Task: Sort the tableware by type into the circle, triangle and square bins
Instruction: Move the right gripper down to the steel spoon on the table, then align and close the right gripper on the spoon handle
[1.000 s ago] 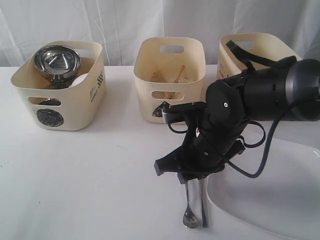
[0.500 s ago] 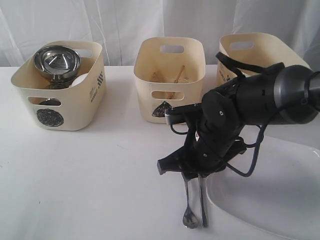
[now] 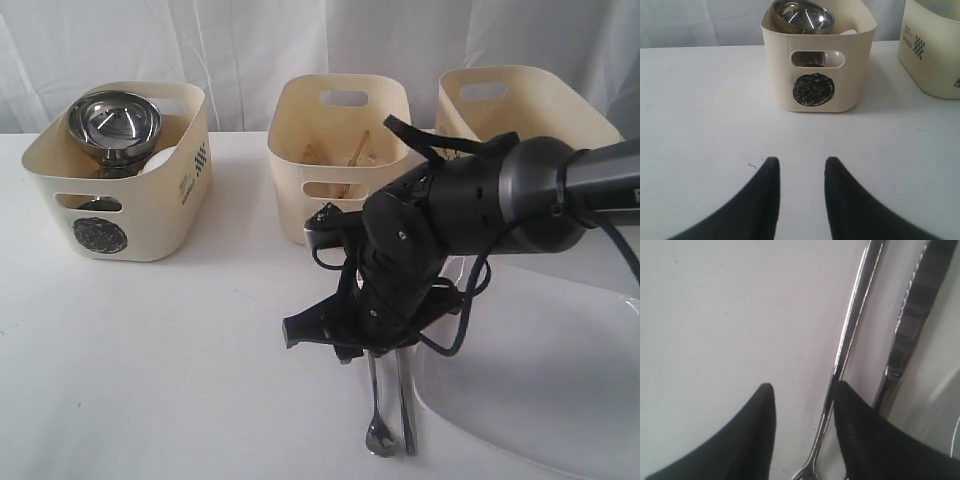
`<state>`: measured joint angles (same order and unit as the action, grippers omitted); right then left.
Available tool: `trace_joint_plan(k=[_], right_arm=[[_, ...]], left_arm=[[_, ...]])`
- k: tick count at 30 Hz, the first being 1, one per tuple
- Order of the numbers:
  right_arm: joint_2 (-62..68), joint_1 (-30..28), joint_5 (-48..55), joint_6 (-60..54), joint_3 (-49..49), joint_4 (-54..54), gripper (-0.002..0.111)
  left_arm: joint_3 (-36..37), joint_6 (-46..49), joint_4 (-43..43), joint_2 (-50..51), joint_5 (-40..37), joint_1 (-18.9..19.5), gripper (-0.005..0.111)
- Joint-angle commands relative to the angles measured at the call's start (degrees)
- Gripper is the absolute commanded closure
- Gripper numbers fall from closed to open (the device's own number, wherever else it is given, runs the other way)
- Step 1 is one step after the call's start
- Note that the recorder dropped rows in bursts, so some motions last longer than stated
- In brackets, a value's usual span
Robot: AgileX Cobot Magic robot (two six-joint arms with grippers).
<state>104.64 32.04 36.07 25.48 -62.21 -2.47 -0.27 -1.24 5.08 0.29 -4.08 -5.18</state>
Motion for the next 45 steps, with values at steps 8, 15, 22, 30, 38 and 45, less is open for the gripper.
trace_joint_plan(k=[8, 15, 22, 30, 38, 45], right_arm=[[0.9, 0.2, -0.1, 5.2, -0.5, -8.7, 0.071], [1.8, 0.2, -0.9, 5.2, -0.6, -9.1, 0.071], [3.6, 0.2, 0.1, 5.2, -2.6, -9.1, 0.071], [4.9, 0.2, 0.1, 5.2, -2.7, -9.1, 0.071], [5.4, 0.2, -0.1, 5.2, -2.7, -8.9, 0.071], [6.1, 0.0, 0.1, 3.4, -2.7, -4.8, 0.071]], left_arm=[[0.3, 0.0, 0.4, -0.3, -0.2, -0.2, 0.070], [0.3, 0.0, 0.4, -0.3, -0.2, -0.2, 0.070], [0.3, 0.0, 0.4, -0.3, -0.2, -0.2, 0.070], [0.3, 0.0, 0.4, -0.3, -0.2, -0.2, 0.070], [0.3, 0.0, 0.4, -0.3, -0.2, -0.2, 0.070], [0.3, 0.0, 0.4, -0.3, -0.2, -0.2, 0.070]])
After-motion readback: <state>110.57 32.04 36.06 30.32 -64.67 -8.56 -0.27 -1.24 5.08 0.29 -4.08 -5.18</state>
